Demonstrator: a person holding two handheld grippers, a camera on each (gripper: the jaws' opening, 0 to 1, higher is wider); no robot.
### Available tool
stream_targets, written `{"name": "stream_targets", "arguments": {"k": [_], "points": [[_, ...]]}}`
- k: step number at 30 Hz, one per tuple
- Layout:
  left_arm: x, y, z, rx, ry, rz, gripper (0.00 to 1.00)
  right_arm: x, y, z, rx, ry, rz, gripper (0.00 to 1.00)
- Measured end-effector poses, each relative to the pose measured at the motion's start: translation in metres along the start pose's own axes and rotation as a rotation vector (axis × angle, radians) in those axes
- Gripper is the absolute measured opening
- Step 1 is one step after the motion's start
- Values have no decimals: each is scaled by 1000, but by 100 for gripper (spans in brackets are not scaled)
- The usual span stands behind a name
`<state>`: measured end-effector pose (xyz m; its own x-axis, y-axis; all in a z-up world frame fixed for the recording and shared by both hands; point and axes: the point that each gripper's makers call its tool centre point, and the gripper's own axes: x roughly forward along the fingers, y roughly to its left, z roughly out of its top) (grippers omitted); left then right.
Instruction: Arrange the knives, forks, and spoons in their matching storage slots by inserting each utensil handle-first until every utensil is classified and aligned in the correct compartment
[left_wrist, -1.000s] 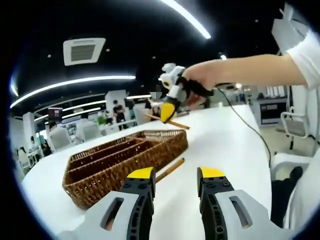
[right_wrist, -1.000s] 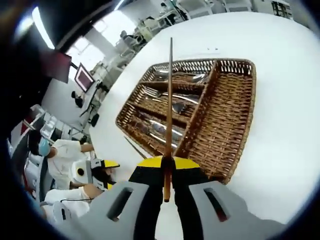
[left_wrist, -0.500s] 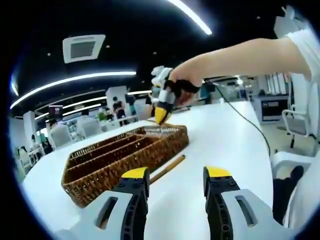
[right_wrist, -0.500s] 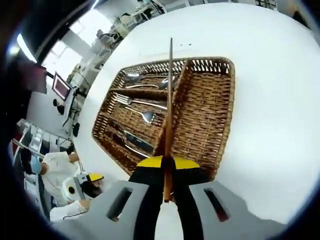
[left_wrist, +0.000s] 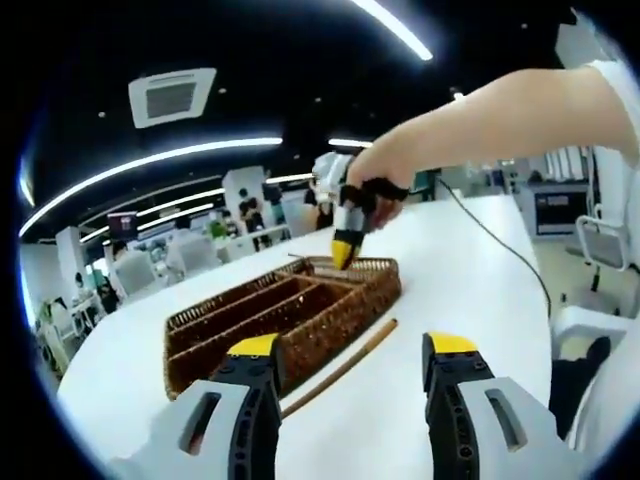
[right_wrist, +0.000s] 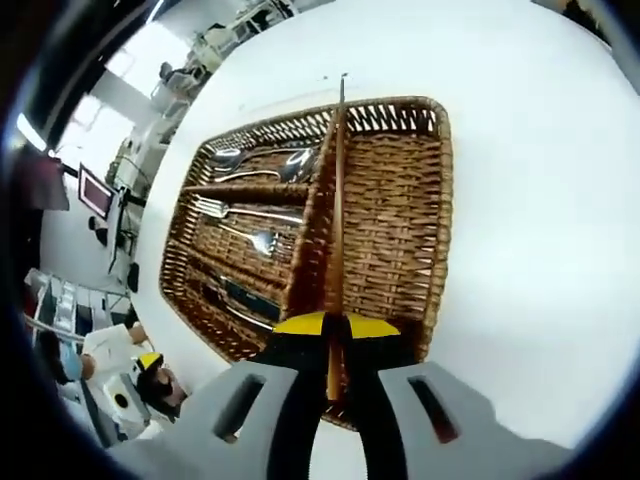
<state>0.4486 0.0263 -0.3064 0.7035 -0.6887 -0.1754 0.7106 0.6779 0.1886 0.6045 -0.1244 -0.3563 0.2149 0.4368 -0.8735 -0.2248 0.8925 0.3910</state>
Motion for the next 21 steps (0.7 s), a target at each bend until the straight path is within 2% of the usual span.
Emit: {"name": "stream_targets", "arguments": {"k": [5, 13, 21], "points": [[-3, 2, 3, 10, 18, 2, 58, 8, -8, 1, 44, 13, -36, 5], [-7, 8, 9, 7, 25, 5, 60, 20, -8, -2, 78, 33, -84, 5], [-7, 9, 6, 0, 29, -4, 60, 25, -9, -6, 70, 70, -132, 5]]}}
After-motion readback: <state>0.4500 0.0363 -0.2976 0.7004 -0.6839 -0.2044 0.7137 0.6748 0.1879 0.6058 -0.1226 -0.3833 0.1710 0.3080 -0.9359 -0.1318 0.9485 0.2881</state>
